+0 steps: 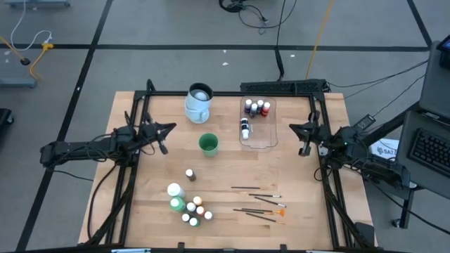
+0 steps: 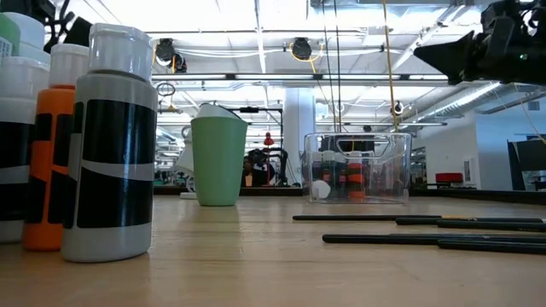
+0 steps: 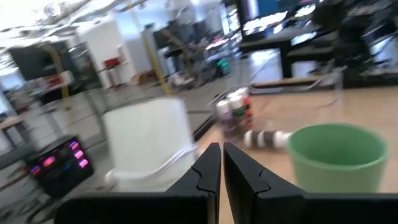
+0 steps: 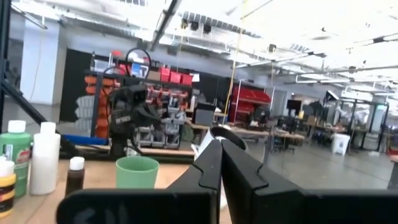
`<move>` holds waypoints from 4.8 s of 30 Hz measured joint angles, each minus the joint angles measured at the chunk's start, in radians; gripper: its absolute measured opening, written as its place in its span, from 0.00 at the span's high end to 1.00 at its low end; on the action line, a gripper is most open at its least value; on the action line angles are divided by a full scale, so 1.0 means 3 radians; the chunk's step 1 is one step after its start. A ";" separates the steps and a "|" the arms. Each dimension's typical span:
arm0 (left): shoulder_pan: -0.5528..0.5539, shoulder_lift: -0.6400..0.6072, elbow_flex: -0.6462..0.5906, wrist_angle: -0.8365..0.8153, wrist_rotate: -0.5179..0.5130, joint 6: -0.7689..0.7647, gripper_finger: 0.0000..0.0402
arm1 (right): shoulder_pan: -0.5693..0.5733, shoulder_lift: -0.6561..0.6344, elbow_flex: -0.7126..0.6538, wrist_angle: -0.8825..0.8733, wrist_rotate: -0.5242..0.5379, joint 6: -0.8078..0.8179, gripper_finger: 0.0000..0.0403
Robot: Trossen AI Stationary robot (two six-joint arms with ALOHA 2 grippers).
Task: Pick & Place Paint Supplies
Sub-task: Put the brown paint bottle into the transparent bin
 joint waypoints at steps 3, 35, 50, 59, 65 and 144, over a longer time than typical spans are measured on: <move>0.0000 0.0000 -0.0001 -0.0039 -0.0183 -0.0068 0.94 | 0.0000 0.0013 -0.0001 -0.0028 -0.0024 -0.0008 0.99; -0.0750 0.2586 0.3730 -0.2487 -0.0233 -0.1089 0.94 | 0.0000 0.0044 -0.0013 0.0191 -0.0184 -0.0447 0.99; -0.0752 0.3680 0.4852 -0.4681 0.0126 -0.1694 0.94 | 0.0000 0.0044 -0.0015 0.0194 -0.0184 -0.0343 0.99; -0.0981 0.4075 0.4851 -0.4899 0.0534 -0.2099 0.79 | 0.0000 0.0046 -0.0015 0.0147 -0.0184 -0.0253 0.99; -0.1049 0.4318 0.4848 -0.4902 0.0700 -0.2087 0.54 | 0.0000 0.0046 -0.0015 0.0084 -0.0184 -0.0077 0.99; -0.1168 0.4590 0.4008 -0.4479 0.1387 -0.1790 0.29 | 0.0000 0.0044 -0.0014 -0.0312 -0.0184 0.0272 0.99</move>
